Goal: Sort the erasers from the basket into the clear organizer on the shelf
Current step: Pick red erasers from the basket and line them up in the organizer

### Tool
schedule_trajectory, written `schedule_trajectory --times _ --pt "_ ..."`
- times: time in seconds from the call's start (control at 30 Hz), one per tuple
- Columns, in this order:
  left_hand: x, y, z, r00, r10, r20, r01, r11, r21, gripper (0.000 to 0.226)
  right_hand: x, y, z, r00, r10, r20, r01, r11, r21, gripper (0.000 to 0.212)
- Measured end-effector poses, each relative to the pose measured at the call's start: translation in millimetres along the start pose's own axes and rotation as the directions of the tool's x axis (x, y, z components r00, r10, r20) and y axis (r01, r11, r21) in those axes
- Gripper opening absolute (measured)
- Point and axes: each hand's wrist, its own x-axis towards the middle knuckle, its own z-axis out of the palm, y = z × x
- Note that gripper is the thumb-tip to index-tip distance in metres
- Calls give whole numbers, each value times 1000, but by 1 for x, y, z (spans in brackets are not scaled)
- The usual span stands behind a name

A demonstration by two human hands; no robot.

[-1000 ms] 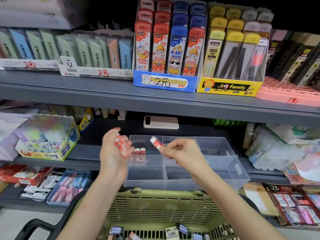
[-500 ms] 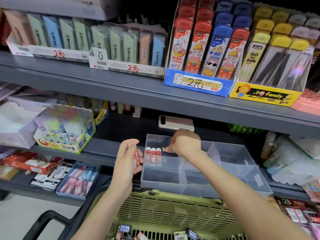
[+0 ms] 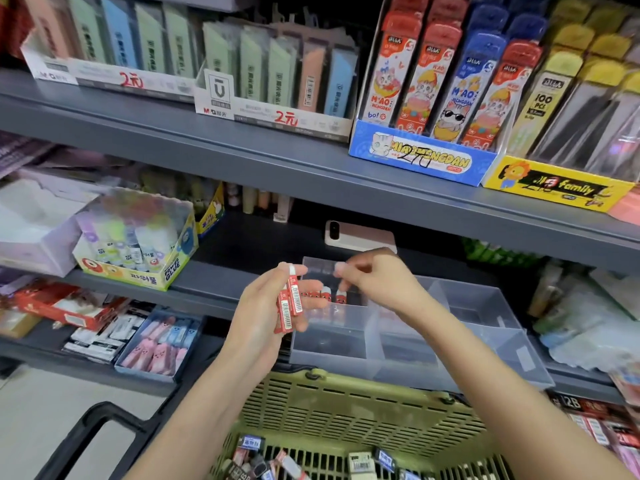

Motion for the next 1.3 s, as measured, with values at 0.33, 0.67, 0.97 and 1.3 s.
schedule_trajectory --times 0.33,0.67,0.97,1.3 --pt "-9 -1 32 978 -46 202 -8 965 261 24 -42 4 -17 981 -165 105 72 802 594 15" --pt "1 0 11 998 62 27 -67 958 280 19 18 40 2 981 -51 -189 6 972 -234 15" --pt "12 5 -2 990 -103 98 115 986 -118 18 35 32 15 973 -167 158 226 588 -776 23" --pt "25 -2 -1 997 -66 41 70 992 -103 19 8 25 -9 975 -223 -21 209 940 -269 17"
